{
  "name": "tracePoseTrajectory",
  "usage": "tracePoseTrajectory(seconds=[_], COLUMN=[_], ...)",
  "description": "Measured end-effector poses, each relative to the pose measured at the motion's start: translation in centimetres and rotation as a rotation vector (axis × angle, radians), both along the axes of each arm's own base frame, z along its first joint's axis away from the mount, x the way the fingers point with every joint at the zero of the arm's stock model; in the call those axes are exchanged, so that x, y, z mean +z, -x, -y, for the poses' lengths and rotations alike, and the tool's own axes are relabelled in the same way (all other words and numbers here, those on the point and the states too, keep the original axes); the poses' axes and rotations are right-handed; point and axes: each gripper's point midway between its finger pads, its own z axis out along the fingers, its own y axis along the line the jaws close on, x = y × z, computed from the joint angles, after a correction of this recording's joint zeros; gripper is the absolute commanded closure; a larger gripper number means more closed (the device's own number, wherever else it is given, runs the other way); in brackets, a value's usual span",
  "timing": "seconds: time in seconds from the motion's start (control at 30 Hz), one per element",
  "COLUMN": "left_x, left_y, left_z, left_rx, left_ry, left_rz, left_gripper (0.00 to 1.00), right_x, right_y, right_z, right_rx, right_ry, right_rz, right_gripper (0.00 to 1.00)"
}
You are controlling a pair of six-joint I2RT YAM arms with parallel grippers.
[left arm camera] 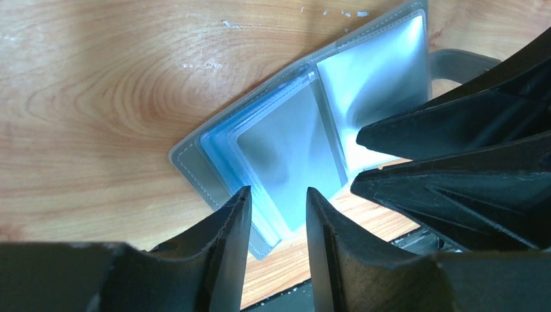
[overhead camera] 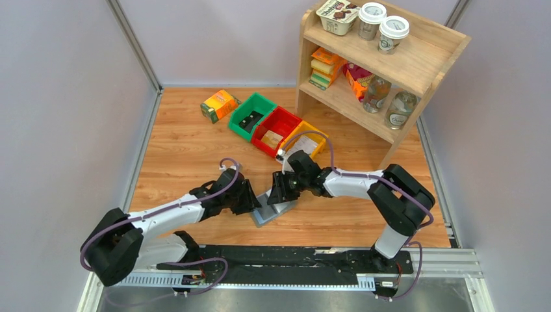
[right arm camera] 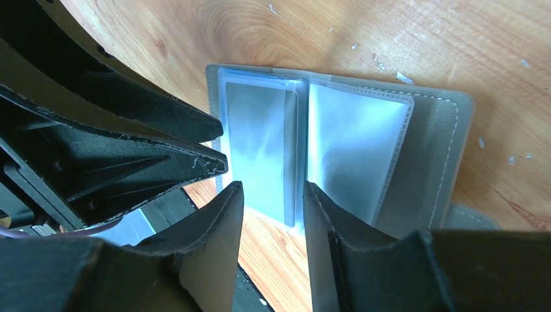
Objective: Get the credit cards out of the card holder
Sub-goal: Remove the credit card from the card holder.
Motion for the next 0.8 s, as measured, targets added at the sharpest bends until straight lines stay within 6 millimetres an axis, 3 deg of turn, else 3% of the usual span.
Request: tracePoseTrajectory(seconds=[0.2, 0.8], left_x=[1.1, 0.3], left_y=[0.0, 0.1], left_z=[-0.4, -0.4], left_rx=[0.010, 0.029], left_ry=[0.009, -0.009], left_rz=[0.026, -0.010], left_gripper=[0.49, 0.48], right_x=[1.0, -0.5], right_y=[-0.6, -0.6], right_z=[0.2, 1.8], right_rx=[-0.021, -0.050], right_ry=[-0.001, 0.086], right_rz=[0.040, 0.049], right_gripper=[0.58, 0.59])
